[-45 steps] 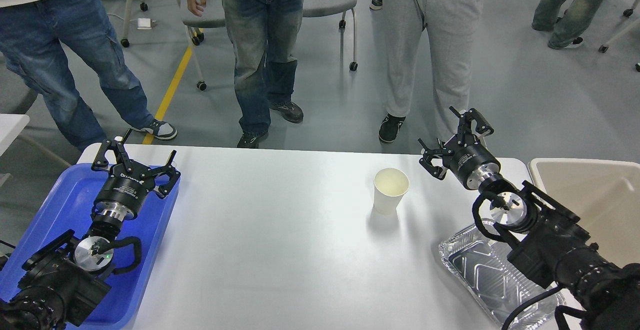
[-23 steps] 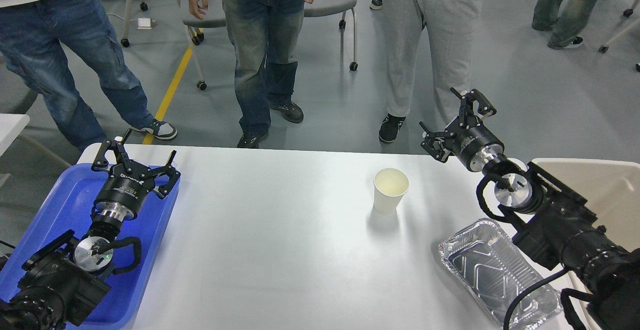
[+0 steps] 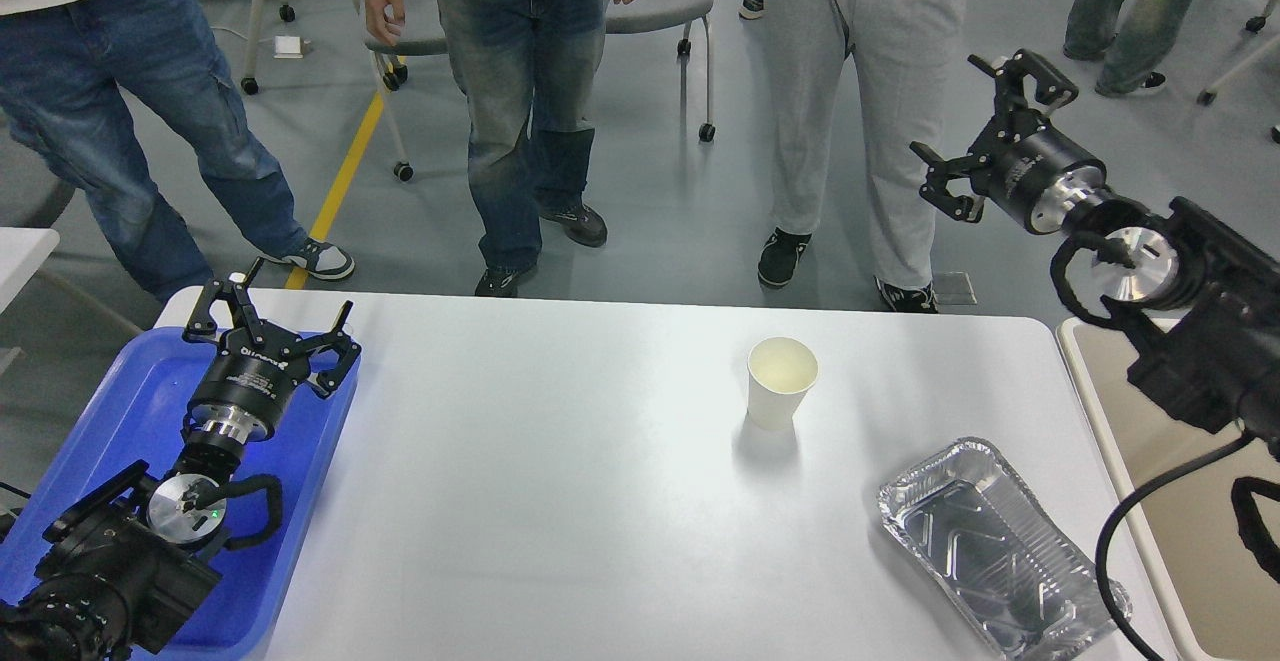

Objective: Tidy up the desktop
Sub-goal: 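Raise the right gripper up and swing it toward the white paper cup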

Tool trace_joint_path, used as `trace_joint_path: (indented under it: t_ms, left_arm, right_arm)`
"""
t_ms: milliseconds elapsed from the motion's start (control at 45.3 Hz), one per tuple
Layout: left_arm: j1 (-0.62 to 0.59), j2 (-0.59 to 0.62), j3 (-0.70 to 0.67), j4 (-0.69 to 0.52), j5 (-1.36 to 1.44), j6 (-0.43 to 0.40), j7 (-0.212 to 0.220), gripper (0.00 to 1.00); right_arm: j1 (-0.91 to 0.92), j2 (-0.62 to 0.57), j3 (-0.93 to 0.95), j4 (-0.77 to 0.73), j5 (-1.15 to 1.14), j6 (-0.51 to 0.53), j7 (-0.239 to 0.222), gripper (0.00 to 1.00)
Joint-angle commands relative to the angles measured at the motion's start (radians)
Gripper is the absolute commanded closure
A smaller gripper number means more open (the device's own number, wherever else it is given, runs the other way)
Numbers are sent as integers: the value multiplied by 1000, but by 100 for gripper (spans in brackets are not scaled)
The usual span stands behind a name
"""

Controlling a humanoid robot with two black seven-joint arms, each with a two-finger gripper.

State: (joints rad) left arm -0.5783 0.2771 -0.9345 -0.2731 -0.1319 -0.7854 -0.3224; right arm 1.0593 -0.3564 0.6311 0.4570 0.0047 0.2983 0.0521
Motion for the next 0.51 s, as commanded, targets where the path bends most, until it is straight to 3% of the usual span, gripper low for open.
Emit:
trace_joint_path:
  t_ms: [0,486]
  left_arm:
    - [0,1,-1,0,0,0,-1,0]
    - [0,-1,0,0,0,0,0,0]
  right_arm:
    - [79,-98,-71,78,1,-1,-38,0]
    - [145,-285,-264,462,-22,-80,-58,0]
